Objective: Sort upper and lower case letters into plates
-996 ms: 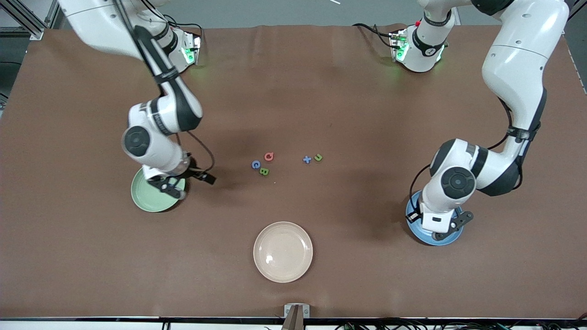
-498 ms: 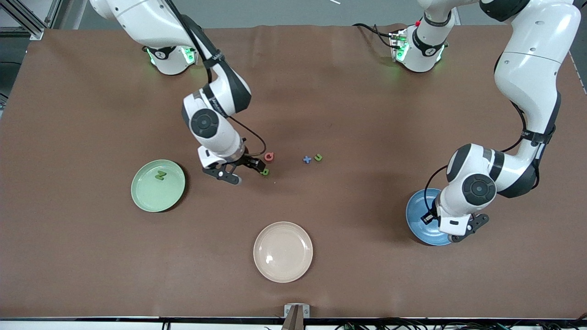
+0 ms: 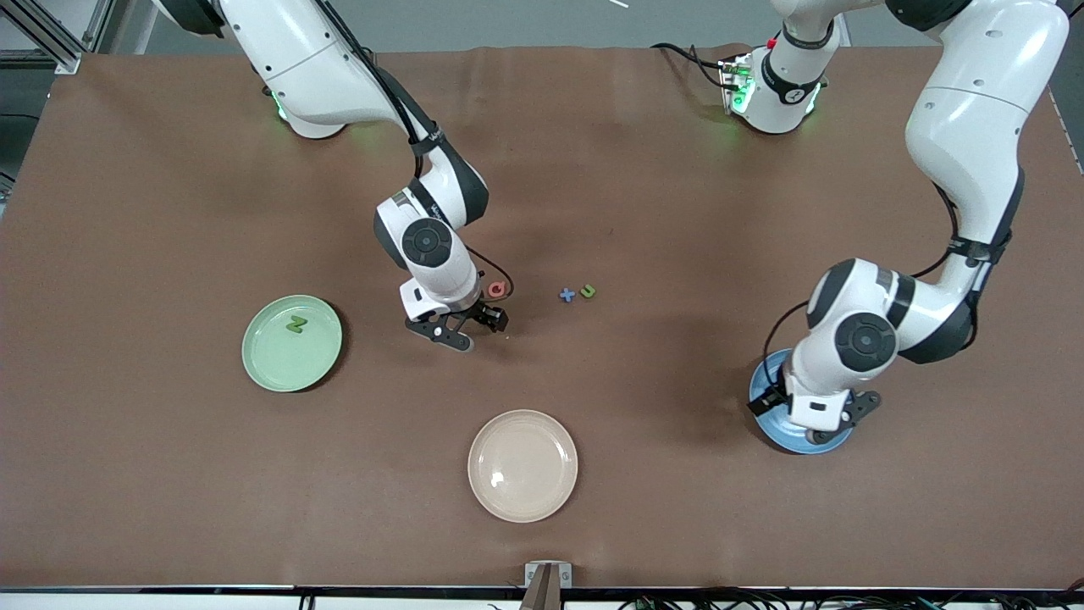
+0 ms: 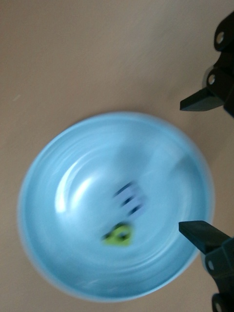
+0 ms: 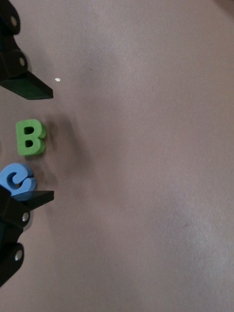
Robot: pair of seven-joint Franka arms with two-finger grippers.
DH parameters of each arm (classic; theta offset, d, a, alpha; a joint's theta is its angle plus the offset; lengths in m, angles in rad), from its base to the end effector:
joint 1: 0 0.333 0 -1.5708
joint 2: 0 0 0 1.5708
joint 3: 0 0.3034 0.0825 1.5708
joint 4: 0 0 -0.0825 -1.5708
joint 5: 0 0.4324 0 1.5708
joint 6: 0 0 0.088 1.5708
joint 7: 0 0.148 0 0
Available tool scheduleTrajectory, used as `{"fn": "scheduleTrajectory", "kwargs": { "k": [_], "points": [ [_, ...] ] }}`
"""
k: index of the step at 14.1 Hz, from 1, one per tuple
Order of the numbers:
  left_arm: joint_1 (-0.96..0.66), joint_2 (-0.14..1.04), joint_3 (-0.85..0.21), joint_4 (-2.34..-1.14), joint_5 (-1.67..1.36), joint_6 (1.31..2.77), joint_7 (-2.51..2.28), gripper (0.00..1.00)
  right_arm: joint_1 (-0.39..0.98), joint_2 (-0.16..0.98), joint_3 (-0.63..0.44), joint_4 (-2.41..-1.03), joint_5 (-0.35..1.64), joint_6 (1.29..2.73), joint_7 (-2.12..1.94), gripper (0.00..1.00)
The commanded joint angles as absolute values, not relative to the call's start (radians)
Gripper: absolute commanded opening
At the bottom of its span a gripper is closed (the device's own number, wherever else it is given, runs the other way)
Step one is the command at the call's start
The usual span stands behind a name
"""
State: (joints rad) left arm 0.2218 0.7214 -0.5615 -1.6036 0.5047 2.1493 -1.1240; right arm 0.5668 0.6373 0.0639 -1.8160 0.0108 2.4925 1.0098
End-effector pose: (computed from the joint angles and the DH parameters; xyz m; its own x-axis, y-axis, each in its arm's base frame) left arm 0.6946 -0.1771 0.1712 0.8260 0.5632 0.0222 0.5635 -0.8239 -0.0606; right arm 0.5483 0.4009 0.1026 0.9208 -0.3897 -0.0168 -0.3900 -0.9190 -0.0576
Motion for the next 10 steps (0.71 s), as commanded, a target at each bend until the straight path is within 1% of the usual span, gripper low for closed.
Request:
{"fn": "scheduleTrajectory", "kwargs": {
  "k": [1, 3, 5, 6, 10],
  "points": [
    [0.212, 0.686, -0.641, -1.647, 0.511, 2.115, -1.267, 0.99, 0.583, 0.664, 0.051, -1.776, -0.017, 2.490, 1.039, 0.82],
    [0.198, 0.687, -0.678, -1.666, 0.512, 2.128, -1.359, 0.98, 0.583, 0.681, 0.051, -1.760, -0.026, 2.491, 1.037, 0.79],
    [0.155, 0.687, -0.683, -1.684, 0.517, 2.129, -1.443, 0.97, 0.583, 0.684, 0.052, -1.755, -0.035, 2.493, 1.039, 0.76],
    [0.131, 0.692, -0.683, -1.690, 0.517, 2.137, -1.506, 0.95, 0.583, 0.684, 0.052, -1.755, -0.035, 2.493, 1.039, 0.72],
    [0.061, 0.693, -0.684, -1.781, 0.523, 2.259, -1.733, 0.93, 0.586, 0.684, 0.052, -1.756, -0.034, 2.494, 1.040, 0.66]
  ]
}}
